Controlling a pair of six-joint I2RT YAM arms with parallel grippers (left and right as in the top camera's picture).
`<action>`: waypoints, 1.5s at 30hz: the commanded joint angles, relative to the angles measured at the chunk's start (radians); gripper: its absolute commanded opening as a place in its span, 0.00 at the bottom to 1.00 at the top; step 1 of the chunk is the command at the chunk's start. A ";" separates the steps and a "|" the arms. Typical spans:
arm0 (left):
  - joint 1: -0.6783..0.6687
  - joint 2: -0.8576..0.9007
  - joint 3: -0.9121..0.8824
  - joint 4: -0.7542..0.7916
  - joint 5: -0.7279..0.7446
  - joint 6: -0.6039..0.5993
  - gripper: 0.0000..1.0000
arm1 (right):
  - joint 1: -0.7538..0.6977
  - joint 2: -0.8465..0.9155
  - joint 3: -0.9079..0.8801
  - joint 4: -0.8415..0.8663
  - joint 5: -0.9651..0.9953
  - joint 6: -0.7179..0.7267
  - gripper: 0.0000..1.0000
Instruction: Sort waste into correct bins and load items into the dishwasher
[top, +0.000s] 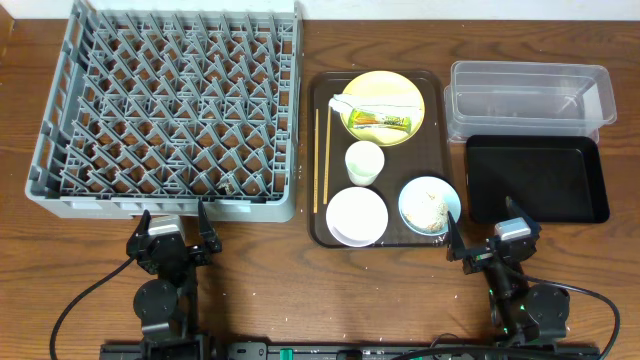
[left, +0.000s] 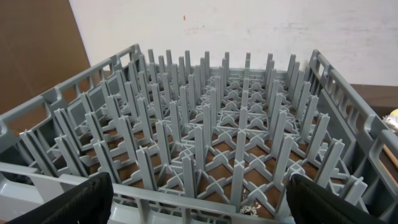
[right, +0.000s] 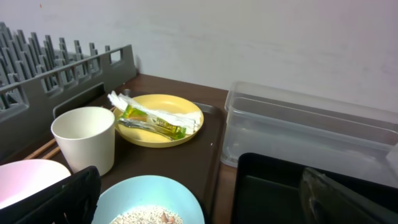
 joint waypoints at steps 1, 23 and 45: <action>0.005 -0.006 -0.030 -0.018 -0.009 0.006 0.90 | -0.005 0.003 -0.003 -0.002 -0.005 -0.013 0.99; 0.005 -0.006 -0.030 -0.018 -0.009 0.006 0.90 | -0.005 0.003 -0.003 0.053 -0.048 -0.012 0.99; 0.005 -0.006 -0.030 -0.018 -0.009 0.006 0.91 | -0.005 0.003 0.035 0.213 -0.212 0.034 0.99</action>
